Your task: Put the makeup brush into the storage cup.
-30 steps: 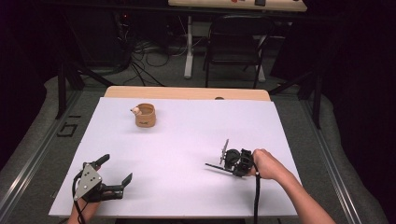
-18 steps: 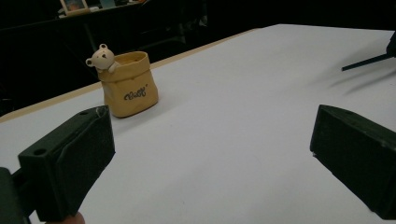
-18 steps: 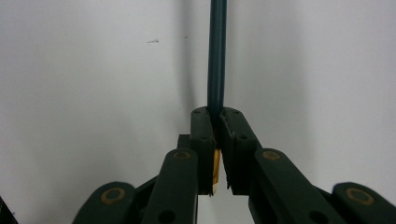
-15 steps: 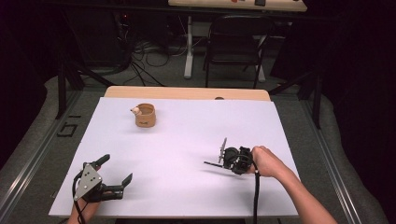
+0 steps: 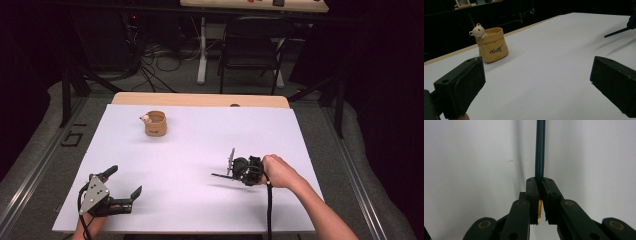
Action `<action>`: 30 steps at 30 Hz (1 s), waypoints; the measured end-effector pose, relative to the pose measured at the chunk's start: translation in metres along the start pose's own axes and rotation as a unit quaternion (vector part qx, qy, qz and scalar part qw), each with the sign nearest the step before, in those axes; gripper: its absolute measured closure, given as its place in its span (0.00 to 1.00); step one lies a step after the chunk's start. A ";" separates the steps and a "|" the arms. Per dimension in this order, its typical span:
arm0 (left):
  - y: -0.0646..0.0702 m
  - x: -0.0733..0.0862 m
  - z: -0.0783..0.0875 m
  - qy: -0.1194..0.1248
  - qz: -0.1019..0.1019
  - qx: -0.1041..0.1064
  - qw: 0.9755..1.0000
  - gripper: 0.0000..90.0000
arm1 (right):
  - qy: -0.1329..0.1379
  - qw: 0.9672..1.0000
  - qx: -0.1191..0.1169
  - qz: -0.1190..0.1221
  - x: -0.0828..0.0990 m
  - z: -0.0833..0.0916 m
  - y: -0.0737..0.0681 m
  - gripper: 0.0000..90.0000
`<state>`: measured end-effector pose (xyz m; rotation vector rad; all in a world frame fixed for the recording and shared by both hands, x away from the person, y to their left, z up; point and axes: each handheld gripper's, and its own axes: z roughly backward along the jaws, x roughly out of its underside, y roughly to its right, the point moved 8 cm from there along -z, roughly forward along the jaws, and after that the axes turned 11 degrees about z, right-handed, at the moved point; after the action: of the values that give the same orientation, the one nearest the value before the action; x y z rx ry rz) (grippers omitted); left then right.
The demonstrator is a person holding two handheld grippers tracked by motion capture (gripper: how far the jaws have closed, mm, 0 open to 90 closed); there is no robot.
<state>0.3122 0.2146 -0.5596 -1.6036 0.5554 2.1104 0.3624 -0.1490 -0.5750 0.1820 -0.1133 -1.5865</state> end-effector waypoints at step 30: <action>0.002 0.001 -0.002 -0.003 -0.003 0.003 1.000 0.00 | 0.017 0.998 0.012 0.056 -0.045 0.007 0.001 0.93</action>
<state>0.3127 0.2123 -0.5605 -1.5923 0.5531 2.1062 0.3625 -0.1042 -0.5662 0.2193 -0.1142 -1.4707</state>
